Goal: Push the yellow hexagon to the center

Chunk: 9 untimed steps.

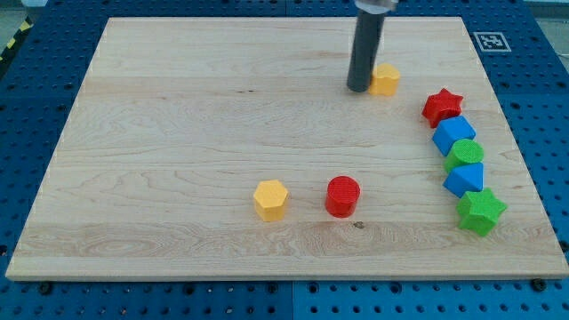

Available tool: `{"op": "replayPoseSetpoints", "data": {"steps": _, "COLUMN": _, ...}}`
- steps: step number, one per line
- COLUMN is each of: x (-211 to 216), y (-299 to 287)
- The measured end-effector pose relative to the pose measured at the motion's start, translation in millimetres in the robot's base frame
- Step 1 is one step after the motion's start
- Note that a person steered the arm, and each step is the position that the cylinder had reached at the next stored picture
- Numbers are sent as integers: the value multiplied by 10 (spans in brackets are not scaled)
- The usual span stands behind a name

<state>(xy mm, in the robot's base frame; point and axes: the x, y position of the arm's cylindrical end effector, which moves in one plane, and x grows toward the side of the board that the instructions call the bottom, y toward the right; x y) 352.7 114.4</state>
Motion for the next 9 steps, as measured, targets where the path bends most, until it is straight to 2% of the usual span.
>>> {"op": "replayPoseSetpoints", "data": {"steps": 2, "x": 0, "y": 443}}
{"op": "replayPoseSetpoints", "data": {"steps": 3, "x": 0, "y": 248}}
{"op": "replayPoseSetpoints", "data": {"steps": 4, "x": 27, "y": -251}}
{"op": "replayPoseSetpoints", "data": {"steps": 5, "x": 271, "y": -865}}
{"op": "replayPoseSetpoints", "data": {"steps": 6, "x": 721, "y": -1421}}
{"op": "replayPoseSetpoints", "data": {"steps": 7, "x": 1374, "y": -1752}}
{"op": "replayPoseSetpoints", "data": {"steps": 8, "x": 2104, "y": -1818}}
{"op": "replayPoseSetpoints", "data": {"steps": 9, "x": 2572, "y": -1489}}
